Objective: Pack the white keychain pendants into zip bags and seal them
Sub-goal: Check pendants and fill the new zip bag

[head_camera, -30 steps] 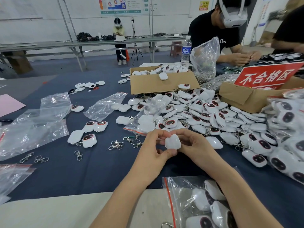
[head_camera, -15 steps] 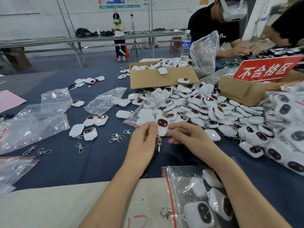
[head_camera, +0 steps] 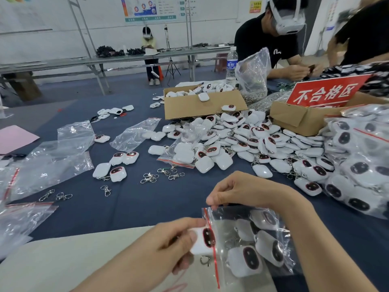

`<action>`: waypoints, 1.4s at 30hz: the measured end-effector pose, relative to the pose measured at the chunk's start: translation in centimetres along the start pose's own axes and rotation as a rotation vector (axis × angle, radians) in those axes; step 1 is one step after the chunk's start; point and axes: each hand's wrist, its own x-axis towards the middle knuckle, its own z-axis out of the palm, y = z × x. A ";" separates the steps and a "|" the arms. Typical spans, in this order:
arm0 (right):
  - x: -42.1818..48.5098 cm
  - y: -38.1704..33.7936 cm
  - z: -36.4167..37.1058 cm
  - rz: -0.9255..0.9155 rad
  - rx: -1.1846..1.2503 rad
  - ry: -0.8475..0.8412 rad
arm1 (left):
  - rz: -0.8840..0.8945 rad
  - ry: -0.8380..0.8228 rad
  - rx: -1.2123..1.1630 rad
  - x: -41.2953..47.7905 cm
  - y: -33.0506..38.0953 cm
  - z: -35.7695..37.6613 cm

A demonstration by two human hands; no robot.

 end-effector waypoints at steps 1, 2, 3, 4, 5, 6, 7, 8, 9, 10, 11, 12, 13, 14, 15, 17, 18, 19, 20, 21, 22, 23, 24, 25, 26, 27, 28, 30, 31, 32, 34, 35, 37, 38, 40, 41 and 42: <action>-0.2 0.0 0.0 -0.003 0.020 -0.016 | 0.012 -0.009 0.006 0.1 0.1 0.3; -0.3 0.0 0.0 -0.013 0.036 -0.025 | 0.006 -0.001 -0.008 0.3 0.2 0.6; -0.4 0.0 0.0 -0.027 0.044 -0.028 | -0.010 0.024 -0.035 0.5 0.3 1.0; -0.4 0.0 0.1 -0.038 0.046 -0.027 | -0.026 0.058 -0.060 0.8 0.4 1.4; -0.4 0.1 0.1 -0.045 0.044 -0.024 | -0.044 0.101 -0.080 1.1 0.4 1.8; -0.4 0.1 0.1 -0.046 0.045 -0.023 | -0.063 0.140 -0.097 1.4 0.3 2.3; -0.4 0.1 0.1 -0.046 0.053 -0.028 | -0.076 0.173 -0.110 1.7 0.4 2.7; -0.4 0.1 0.0 -0.048 0.064 -0.038 | -0.083 0.193 -0.115 2.0 0.5 3.0; -0.4 0.1 -0.1 -0.051 0.074 -0.051 | -0.087 0.202 -0.127 2.1 0.6 3.3; -0.4 0.0 -0.1 -0.051 0.083 -0.064 | -0.088 0.205 -0.146 2.2 0.8 3.4; -0.4 0.1 -0.1 -0.051 0.097 -0.075 | -0.090 0.216 -0.179 2.2 1.0 3.6; -0.4 0.1 -0.1 -0.051 0.119 -0.082 | -0.092 0.240 -0.221 2.3 1.1 3.8; -0.3 0.2 -0.1 -0.054 0.144 -0.086 | -0.096 0.271 -0.257 2.4 1.2 3.9; -0.3 0.3 -0.1 -0.059 0.163 -0.086 | -0.099 0.303 -0.291 2.4 1.4 3.9; -0.3 0.4 -0.1 -0.065 0.173 -0.085 | -0.103 0.315 -0.320 2.3 1.8 4.0; -0.3 0.5 -0.2 -0.069 0.188 -0.092 | -0.137 0.287 -0.391 2.0 2.6 4.0; -0.2 0.5 -0.1 -0.070 0.192 -0.097 | -0.152 0.259 -0.407 1.9 2.9 4.0; -0.2 0.5 -0.1 -0.069 0.195 -0.100 | -0.147 0.225 -0.398 1.8 3.1 3.8; -0.1 0.6 -0.1 -0.064 0.198 -0.104 | -0.131 0.200 -0.352 1.7 3.1 3.7; -0.1 0.6 -0.2 -0.058 0.200 -0.107 | -0.116 0.187 -0.261 1.6 2.9 3.4; -0.1 0.7 -0.2 -0.052 0.200 -0.105 | -0.100 0.181 -0.151 1.6 2.7 3.1; -0.1 0.7 -0.2 -0.050 0.198 -0.090 | -0.079 0.183 -0.048 1.7 2.6 2.7; 0.0 0.8 -0.3 -0.056 0.197 -0.057 | -0.058 0.199 0.029 1.8 2.6 2.3; 0.1 1.0 -0.3 -0.075 0.198 -0.002 | -0.038 0.234 0.081 2.0 2.5 1.9; 0.4 1.1 -0.3 -0.101 0.200 0.083 | -0.022 0.285 0.115 2.2 2.4 1.4; 0.9 1.4 -0.3 -0.125 0.194 0.196 | -0.013 0.342 0.132 2.6 2.2 1.0; 1.3 1.8 -0.3 -0.138 0.168 0.321 | -0.004 0.392 0.135 3.1 2.0 0.6; 2.2 2.8 -0.3 -0.129 0.064 0.544 | 0.019 0.455 0.128 4.3 1.7 -0.1; 2.6 3.2 -0.3 -0.118 0.018 0.621 | 0.028 0.476 0.125 5.0 1.6 -0.3; 2.9 3.6 -0.2 -0.104 -0.011 0.670 | 0.032 0.495 0.118 5.8 1.5 -0.5; 3.4 4.1 -0.2 -0.048 -0.017 0.690 | 0.039 0.529 0.100 7.5 1.4 -0.7; 3.7 4.1 -0.2 -0.013 -0.033 0.675 | 0.041 0.546 0.089 8.4 1.4 -0.8; 4.3 3.9 -0.2 0.043 -0.136 0.651 | 0.051 0.578 0.065 10.0 1.4 -0.5; 4.6 3.8 -0.2 0.063 -0.195 0.651 | 0.057 0.588 0.063 10.7 1.3 -0.2; 4.8 3.9 -0.1 0.083 -0.271 0.663 | 0.064 0.604 0.085 11.7 0.9 0.7; 4.8 3.9 0.0 0.080 -0.293 0.668 | 0.066 0.615 0.109 12.0 0.6 1.1; 4.9 4.0 0.1 0.071 -0.316 0.674 | 0.068 0.623 0.136 12.2 0.3 1.3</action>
